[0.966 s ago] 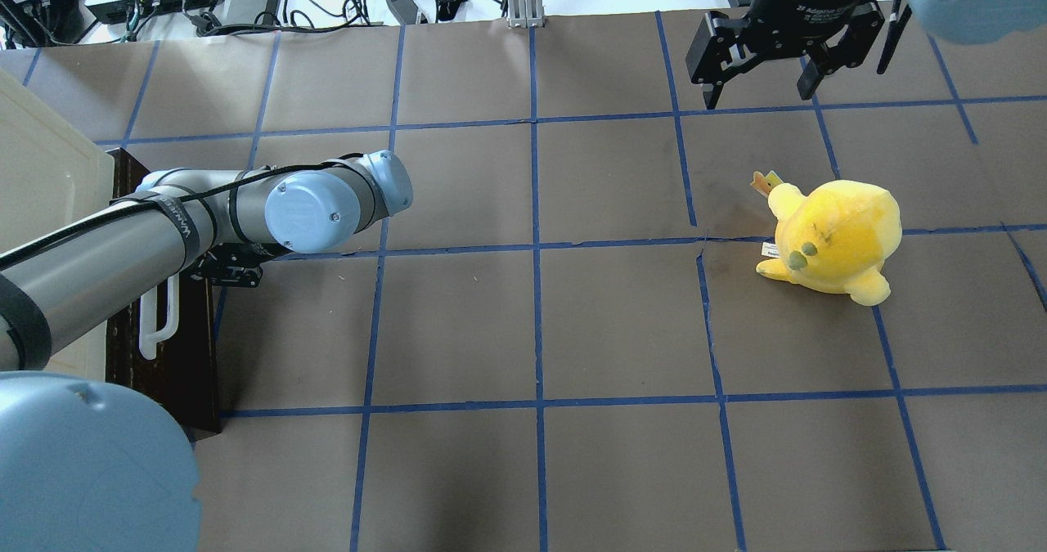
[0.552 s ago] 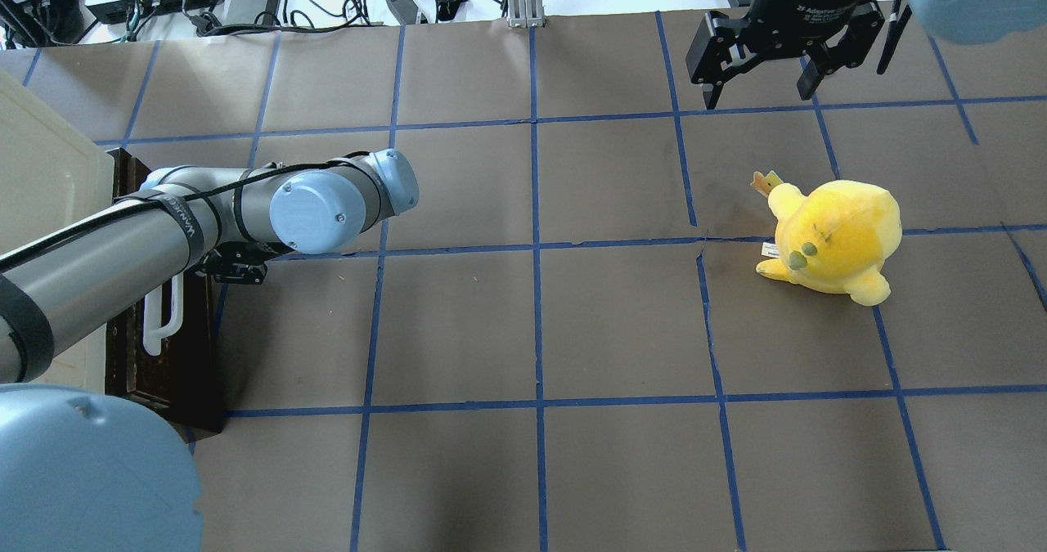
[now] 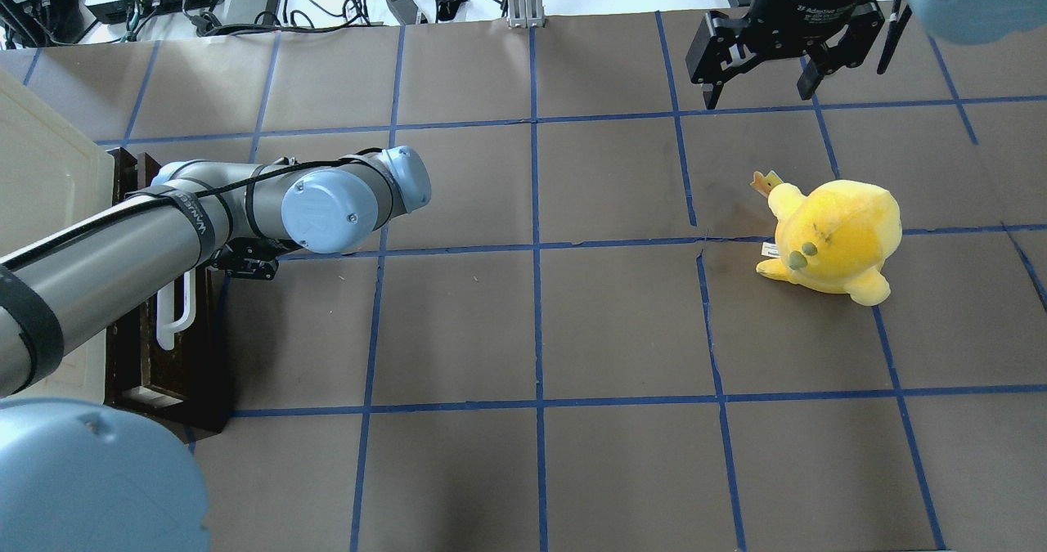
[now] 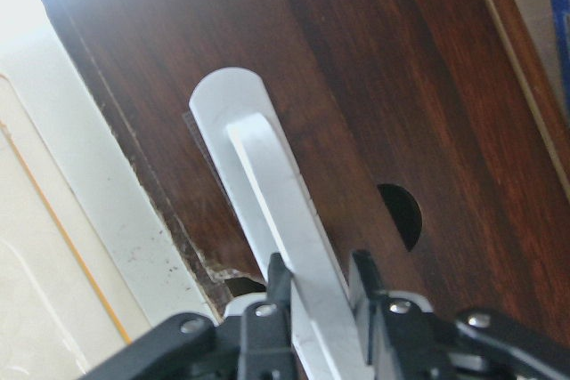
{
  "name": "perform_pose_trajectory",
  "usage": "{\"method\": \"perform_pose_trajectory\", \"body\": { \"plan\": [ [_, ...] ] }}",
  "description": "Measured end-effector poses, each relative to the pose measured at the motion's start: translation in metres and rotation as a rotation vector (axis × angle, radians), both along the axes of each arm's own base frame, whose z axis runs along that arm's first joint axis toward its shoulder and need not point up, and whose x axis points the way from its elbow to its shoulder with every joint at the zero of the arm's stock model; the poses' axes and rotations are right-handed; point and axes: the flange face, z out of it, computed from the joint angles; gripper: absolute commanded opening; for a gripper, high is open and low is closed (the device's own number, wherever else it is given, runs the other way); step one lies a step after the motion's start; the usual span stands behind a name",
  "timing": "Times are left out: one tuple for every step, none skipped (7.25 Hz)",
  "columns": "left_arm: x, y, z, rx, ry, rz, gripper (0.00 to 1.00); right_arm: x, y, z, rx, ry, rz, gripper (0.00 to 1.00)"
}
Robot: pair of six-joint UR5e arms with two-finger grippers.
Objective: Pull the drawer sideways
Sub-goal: 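Pull the drawer handle with the left gripper, sliding the drawer outward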
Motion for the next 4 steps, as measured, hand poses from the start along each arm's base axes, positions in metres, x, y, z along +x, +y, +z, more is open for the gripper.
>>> {"method": "perform_pose_trajectory", "body": {
  "plan": [
    [-0.0008, 0.0001, 0.0001, 0.002, 0.000, -0.002, 0.09, 0.0000, 0.0000, 0.0000, 0.000, 0.000, 0.000, 1.00],
    [-0.0021, 0.0003, 0.0003, 0.003, -0.001, -0.005, 0.09, 0.0000, 0.0000, 0.0000, 0.000, 0.000, 0.000, 1.00],
    [-0.0050, 0.0008, 0.0002, 0.004, -0.002, -0.012, 0.09, 0.0000, 0.0000, 0.0000, 0.000, 0.000, 0.000, 1.00],
    [-0.0092, 0.0018, 0.0001, 0.005, -0.003, -0.021, 0.09, 0.0000, 0.0000, 0.0000, 0.000, 0.000, 0.000, 1.00]
  ]
}}
